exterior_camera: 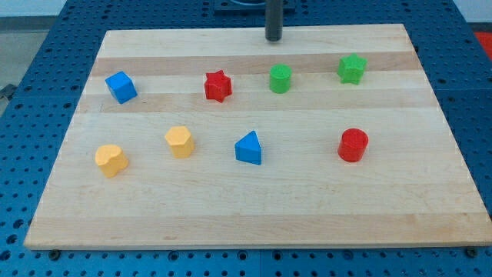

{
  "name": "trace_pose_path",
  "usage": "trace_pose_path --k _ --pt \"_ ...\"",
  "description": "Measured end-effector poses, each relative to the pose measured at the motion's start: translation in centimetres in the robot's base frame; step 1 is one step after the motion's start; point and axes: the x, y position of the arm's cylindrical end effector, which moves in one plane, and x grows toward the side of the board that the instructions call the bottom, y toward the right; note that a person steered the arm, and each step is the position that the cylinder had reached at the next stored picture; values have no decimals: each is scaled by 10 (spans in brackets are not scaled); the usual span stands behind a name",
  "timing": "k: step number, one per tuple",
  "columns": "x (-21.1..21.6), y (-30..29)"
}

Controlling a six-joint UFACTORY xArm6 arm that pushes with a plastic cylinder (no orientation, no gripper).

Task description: Move the red circle below the blue triangle

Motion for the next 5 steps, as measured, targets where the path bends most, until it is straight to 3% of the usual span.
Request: trace_pose_path --k 2,3,4,5 --pt "1 231" --pt "14 281" --pt "29 283" --pt "106 284"
